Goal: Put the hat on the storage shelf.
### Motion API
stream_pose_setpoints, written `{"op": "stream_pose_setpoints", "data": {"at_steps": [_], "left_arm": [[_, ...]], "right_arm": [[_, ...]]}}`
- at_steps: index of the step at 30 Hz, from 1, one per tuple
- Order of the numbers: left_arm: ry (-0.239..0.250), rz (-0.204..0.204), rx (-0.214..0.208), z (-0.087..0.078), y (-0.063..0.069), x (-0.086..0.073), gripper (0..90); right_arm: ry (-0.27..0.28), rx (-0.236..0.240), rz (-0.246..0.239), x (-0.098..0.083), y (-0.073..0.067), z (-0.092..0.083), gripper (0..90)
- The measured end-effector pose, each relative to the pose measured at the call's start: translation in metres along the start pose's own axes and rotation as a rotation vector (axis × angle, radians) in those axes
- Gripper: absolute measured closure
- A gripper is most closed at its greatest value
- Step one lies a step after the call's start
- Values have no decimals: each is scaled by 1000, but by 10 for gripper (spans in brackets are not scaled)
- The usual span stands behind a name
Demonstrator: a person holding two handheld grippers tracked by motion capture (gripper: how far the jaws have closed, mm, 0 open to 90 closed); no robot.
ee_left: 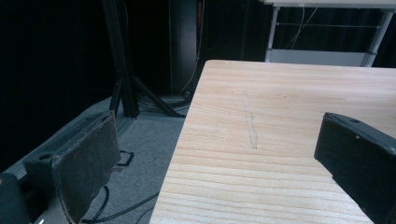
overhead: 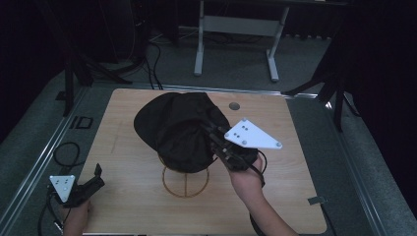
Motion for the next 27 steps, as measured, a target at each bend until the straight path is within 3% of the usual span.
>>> {"op": "stream_pose_setpoints", "data": {"at_steps": [5, 9, 18, 27], "left_arm": [[0, -1, -1, 0, 0, 0, 6], [1, 1, -4, 0, 0, 0, 6], [0, 0, -3, 0, 0, 0, 6], [1, -1, -4, 0, 0, 0, 6]], "right_arm": [[-44, -3, 14, -18, 3, 11, 867], [-94, 22, 35, -35, 2, 20, 865], [-111, 30, 48, -50, 1, 25, 851], [-136, 53, 59, -62, 0, 30, 662]]}}
Point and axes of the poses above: each handheld gripper's, and its own axes: z roughly forward along the jaws, x roughly out of its top, y roughly to its right, the point moved 8 cm from there along z, roughly forward along the jaws, and after that the axes turned 8 degrees about x, right-handed, at the moved point
